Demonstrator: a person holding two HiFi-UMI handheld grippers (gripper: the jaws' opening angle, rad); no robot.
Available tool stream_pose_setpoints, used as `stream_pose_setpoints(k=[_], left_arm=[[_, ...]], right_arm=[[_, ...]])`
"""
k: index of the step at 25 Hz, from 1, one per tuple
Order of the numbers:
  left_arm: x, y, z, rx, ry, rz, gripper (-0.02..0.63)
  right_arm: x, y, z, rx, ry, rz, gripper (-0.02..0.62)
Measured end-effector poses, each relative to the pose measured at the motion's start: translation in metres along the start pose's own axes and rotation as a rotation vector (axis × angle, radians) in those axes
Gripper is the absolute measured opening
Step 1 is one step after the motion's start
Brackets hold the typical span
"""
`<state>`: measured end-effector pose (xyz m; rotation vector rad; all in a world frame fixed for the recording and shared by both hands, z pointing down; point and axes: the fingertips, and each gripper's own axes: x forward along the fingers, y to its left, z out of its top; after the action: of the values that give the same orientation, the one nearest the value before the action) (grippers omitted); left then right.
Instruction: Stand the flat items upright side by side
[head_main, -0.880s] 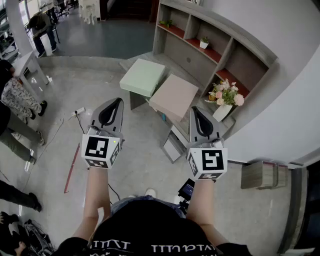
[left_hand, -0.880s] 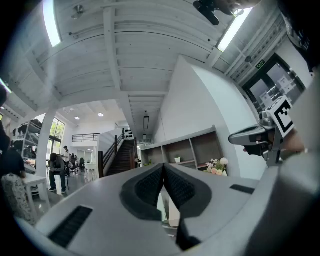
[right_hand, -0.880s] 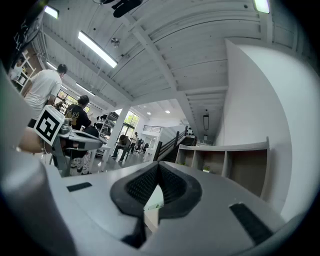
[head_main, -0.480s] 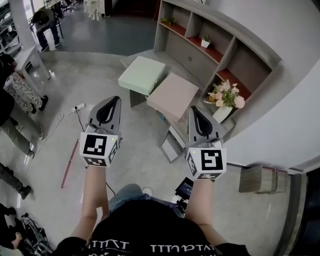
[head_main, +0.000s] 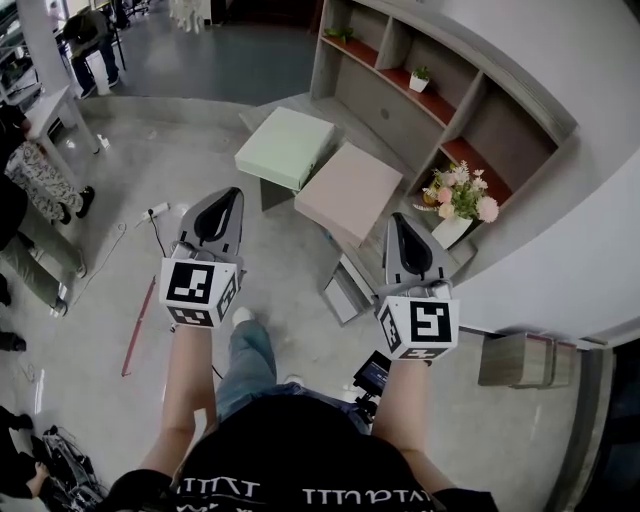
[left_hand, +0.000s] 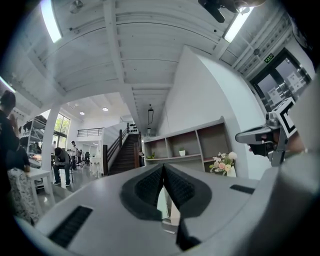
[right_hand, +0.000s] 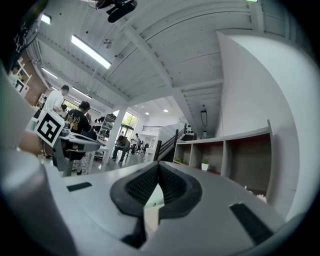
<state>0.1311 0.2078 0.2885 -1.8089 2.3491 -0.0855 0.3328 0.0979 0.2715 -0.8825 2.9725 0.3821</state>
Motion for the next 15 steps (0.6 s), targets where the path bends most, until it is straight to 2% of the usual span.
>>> stream_pose_setpoints(k=[5,8,15], left_arm=[[0.033,0.03,-0.018,-0.009,0.01,-0.013,0.012],[0.054,0.065,-0.032,-0.03,0.022,-0.004,0.012],[0.126,0.146,-0.068,-0.078,0.051,-0.024,0.012]], right_arm=[[0.043,-0.002,-0.009,0.024,0.012,-0.029,0.015],[0.078,0.003,-0.014,0.088,0.005,-0.033,0.015],[0.183,0.014,-0.035,0.127,0.046,-0.044,0.015]])
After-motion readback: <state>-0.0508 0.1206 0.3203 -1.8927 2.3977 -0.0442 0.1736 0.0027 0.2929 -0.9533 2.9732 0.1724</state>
